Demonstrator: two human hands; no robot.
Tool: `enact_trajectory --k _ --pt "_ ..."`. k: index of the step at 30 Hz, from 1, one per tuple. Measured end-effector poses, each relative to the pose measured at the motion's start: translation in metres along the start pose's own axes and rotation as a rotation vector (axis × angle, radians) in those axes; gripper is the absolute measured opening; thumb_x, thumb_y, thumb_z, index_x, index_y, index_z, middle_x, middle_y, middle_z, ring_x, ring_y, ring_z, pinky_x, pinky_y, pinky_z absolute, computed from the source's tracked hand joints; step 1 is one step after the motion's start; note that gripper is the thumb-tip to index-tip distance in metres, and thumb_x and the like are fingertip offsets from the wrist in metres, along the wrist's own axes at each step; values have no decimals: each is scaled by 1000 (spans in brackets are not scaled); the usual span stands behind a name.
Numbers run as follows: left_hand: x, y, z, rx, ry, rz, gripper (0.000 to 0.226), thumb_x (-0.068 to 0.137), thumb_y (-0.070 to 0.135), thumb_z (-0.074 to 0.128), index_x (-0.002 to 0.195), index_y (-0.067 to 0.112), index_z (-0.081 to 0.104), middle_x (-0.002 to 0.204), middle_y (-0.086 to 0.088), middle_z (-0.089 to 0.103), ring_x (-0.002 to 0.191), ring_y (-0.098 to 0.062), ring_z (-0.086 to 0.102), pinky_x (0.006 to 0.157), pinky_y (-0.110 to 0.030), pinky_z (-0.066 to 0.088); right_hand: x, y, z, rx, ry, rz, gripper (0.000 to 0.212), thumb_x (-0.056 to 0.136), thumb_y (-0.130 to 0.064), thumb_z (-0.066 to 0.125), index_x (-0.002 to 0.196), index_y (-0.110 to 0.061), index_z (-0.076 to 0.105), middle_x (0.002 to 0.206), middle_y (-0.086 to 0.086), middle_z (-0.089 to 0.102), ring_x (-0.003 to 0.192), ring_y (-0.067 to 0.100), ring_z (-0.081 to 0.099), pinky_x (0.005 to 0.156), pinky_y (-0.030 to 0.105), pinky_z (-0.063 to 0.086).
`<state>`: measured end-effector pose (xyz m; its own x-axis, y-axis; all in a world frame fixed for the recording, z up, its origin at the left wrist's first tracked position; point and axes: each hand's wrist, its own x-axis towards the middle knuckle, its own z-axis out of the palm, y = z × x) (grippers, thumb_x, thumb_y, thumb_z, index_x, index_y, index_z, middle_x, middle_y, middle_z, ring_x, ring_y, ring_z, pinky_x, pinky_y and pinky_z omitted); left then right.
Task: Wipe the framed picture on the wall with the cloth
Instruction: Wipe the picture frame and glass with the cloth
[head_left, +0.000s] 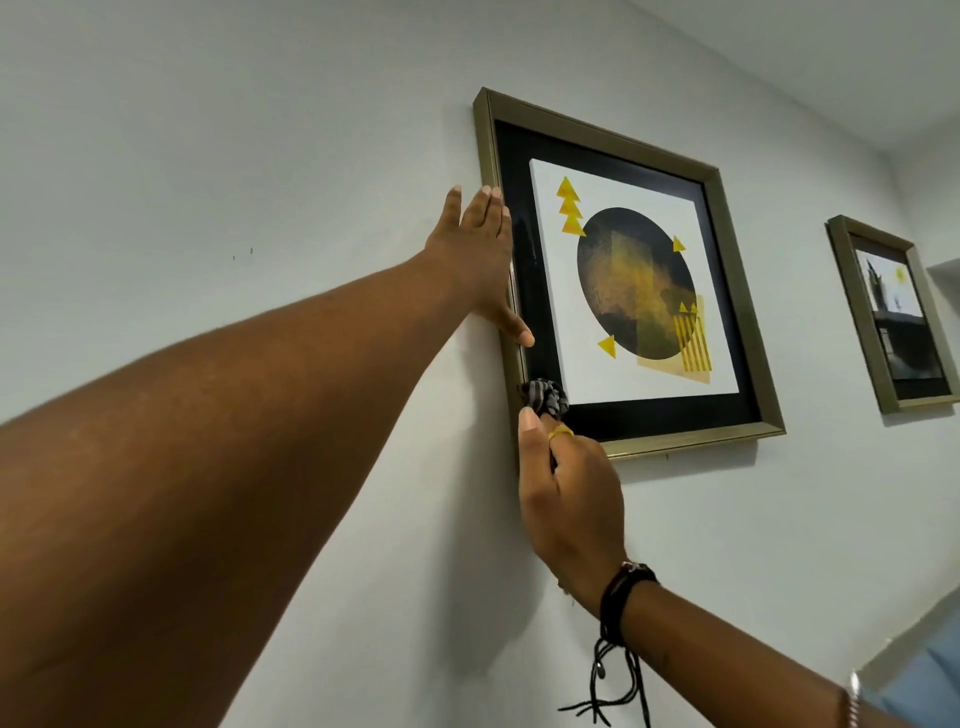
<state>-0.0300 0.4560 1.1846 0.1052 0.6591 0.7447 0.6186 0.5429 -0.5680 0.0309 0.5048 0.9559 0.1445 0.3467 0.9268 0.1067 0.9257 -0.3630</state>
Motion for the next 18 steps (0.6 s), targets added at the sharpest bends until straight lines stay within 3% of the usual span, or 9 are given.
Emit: enact_trajectory --k 3,5,7,9,11,13,15,18 --pt "1 1 0 15 -1 4 148 49 94 49 153 3 -5 164 -19 -8 151 -33 -14 120 -56 -7 2 -5 1 175 7 192 52 91 -63 33 60 -22 42 53 -7 44 62 19 49 60 37 40" --pt "2 1 1 14 -18 6 144 54 93 47 153 3 -6 164 -19 -9 151 -33 -14 120 -56 -8 6 -12 1 309 -4 285 48 89 -61 38 68 -21 56 61 -12 55 69 14 54 68 35 43" --pt "2 -1 -1 -71 -32 -6 126 70 88 38 154 5 -6 164 -17 -11 151 -31 -15 120 -55 -9 16 -19 5 397 -32 318 47 87 -59 40 101 -24 67 97 -10 68 99 12 60 90 33 46" --pt "3 -6 -4 -168 -18 -19 99 87 75 23 155 8 -2 164 -14 -10 152 -29 -13 120 -53 -10 32 -24 11 446 -33 301 52 92 -48 44 132 -17 59 137 -4 59 130 12 49 108 28 35" --pt "4 -9 -5 -179 -17 -10 82 95 63 14 155 10 1 165 -12 -8 152 -27 -12 120 -53 -10 52 -28 14 475 -38 277 45 96 -35 45 130 -8 58 146 0 52 136 16 45 106 25 30" --pt "4 -11 -7 -166 -27 0 76 97 59 11 155 11 3 165 -11 -7 152 -27 -11 120 -52 -11 78 -33 17 457 -49 243 37 89 -33 41 104 -10 66 121 3 67 113 22 57 91 32 37" --pt "4 -11 -7 -211 -23 -9 78 96 61 8 156 11 4 166 -9 -6 153 -25 -10 120 -52 -11 108 -35 18 381 -53 187 23 79 -30 35 67 -16 49 75 3 56 72 24 49 69 37 33" --pt "4 -8 -5 -301 -16 -25 84 92 67 5 156 12 4 166 -7 -6 153 -23 -10 120 -50 -12 148 -28 11 196 -105 -24 17 78 -23 34 61 -25 35 67 -1 45 62 18 40 57 32 28"
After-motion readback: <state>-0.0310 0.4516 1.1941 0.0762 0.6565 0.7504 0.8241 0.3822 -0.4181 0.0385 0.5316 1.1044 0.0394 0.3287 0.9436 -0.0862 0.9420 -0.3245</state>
